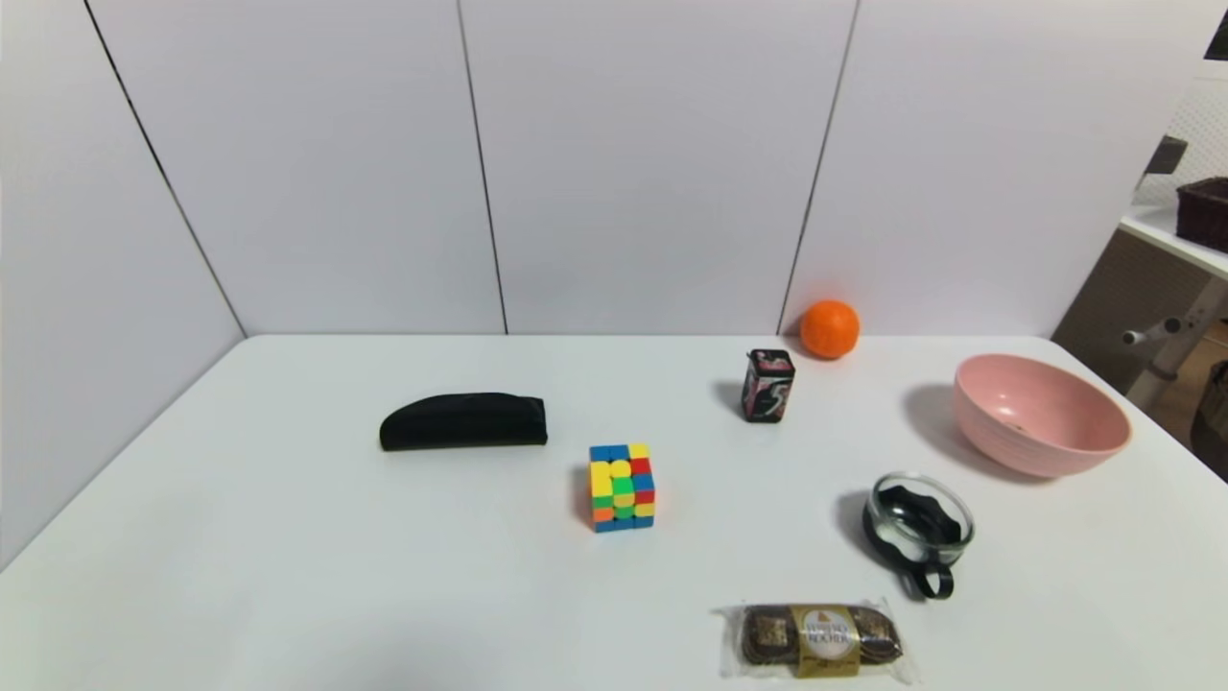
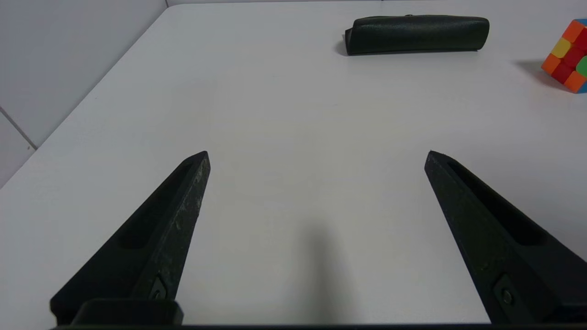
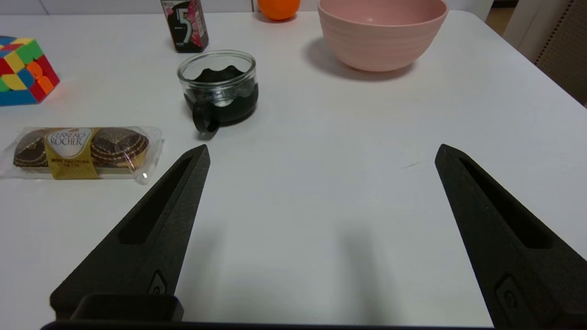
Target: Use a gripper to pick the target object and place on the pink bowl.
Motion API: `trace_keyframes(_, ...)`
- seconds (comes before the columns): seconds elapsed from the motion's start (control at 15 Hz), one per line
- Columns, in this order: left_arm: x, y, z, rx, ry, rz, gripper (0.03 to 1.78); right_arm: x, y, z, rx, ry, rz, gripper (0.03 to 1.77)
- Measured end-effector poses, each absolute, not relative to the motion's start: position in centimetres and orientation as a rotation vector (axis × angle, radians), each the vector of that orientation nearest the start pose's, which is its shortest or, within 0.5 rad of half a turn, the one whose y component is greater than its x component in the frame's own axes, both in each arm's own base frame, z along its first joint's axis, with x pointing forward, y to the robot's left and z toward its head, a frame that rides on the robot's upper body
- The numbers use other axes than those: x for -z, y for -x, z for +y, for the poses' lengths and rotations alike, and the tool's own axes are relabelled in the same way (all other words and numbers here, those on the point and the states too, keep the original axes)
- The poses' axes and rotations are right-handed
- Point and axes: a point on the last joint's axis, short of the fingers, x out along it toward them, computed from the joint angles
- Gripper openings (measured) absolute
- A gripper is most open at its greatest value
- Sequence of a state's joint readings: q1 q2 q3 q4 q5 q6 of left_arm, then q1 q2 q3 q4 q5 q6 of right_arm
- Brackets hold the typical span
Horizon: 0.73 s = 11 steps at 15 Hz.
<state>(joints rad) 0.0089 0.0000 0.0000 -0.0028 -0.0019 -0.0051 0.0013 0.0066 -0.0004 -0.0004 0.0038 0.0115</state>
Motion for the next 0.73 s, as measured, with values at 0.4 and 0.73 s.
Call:
trace_keyframes(0.4,-7.58,2.28,-0.02,-0.007,0.005,-0.003,1.69,-7.54,2.29,-0.01,0.0,-0.036,-0.002,1.69)
trace_keyframes(0.73,-7.58,2.28,-0.02,-0.007,0.005,-0.003,1.69,-7.55,2.29,-0.01,0.002,-0.042,-0.001,1.69)
